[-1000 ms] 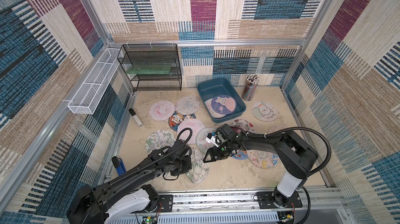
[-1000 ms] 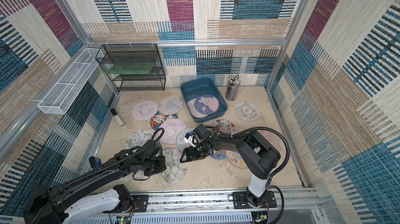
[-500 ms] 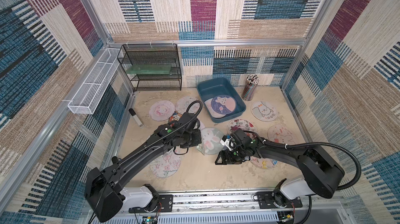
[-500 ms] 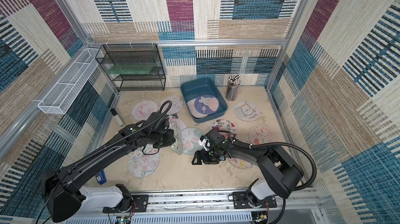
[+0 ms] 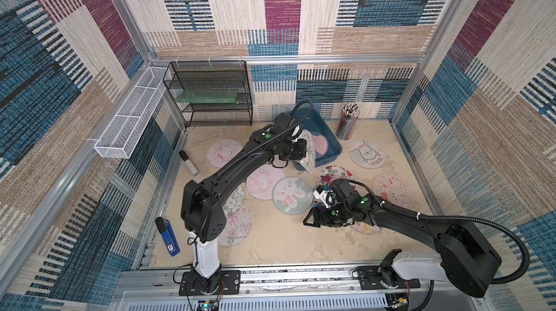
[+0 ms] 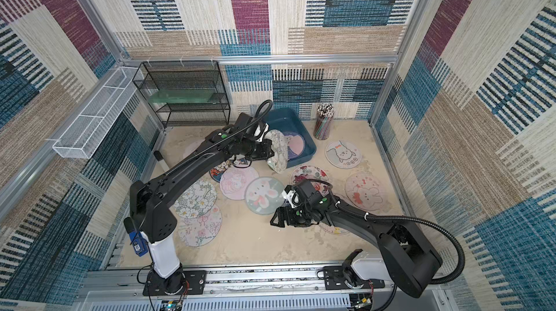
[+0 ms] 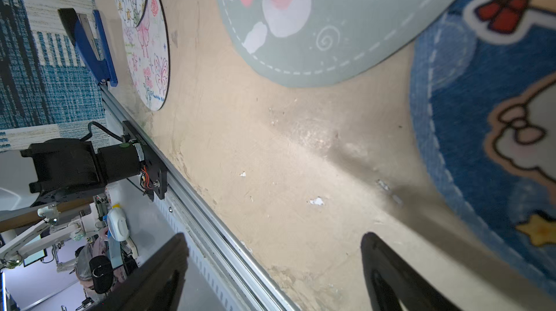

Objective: Put the coasters into the storage box
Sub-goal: Pick up the coaster from the center of the board, then place the coaster in the storage box.

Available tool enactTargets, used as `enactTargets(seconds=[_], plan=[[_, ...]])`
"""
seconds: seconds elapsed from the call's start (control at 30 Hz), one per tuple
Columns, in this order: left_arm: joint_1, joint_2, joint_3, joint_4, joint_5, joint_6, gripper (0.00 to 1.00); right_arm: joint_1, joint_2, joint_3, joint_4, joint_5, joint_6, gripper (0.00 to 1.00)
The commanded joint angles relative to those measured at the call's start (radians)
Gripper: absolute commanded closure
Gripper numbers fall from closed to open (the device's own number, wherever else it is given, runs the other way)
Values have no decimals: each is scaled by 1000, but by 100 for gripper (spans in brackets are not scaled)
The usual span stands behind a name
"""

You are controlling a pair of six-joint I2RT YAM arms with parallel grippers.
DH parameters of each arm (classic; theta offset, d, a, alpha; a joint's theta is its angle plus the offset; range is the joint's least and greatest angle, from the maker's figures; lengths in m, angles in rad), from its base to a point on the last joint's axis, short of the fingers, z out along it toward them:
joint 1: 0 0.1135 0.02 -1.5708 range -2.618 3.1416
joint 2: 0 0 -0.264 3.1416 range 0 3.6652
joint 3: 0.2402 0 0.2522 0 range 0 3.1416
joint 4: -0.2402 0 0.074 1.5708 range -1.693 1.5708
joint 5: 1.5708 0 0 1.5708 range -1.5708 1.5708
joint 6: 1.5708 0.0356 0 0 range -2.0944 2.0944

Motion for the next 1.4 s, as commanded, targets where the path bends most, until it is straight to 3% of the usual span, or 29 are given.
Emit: enactTargets(seconds=[0.0, 0.23, 0.43, 0.5, 0.67, 0.97, 1.1, 1.2, 1.37], plan=[[4, 92, 127, 18, 75, 82, 100, -1, -18, -10, 36, 10, 25, 8], [48, 366, 422, 113, 187, 86, 100, -6, -58, -48, 48, 18, 52, 7], [60, 648, 794, 47, 245, 90, 100, -7, -66, -42, 30, 26, 58, 7], [71, 681, 803, 46, 223, 79, 100, -9, -65, -37, 23, 27, 57, 7], [107, 667, 671, 44, 117, 87, 100, -13, -59, -21, 13, 30, 54, 7], [121, 710, 686, -76, -33, 152, 100, -17, -31, -4, 25, 27, 55, 7], [119, 708, 688, -94, -59, 158, 61, -16, -19, 8, 23, 26, 52, 7], [119, 683, 676, -99, -78, 167, 41, -15, -18, 13, 23, 25, 51, 7], [116, 628, 651, -98, -89, 184, 31, -16, -16, 14, 19, 32, 51, 6]])
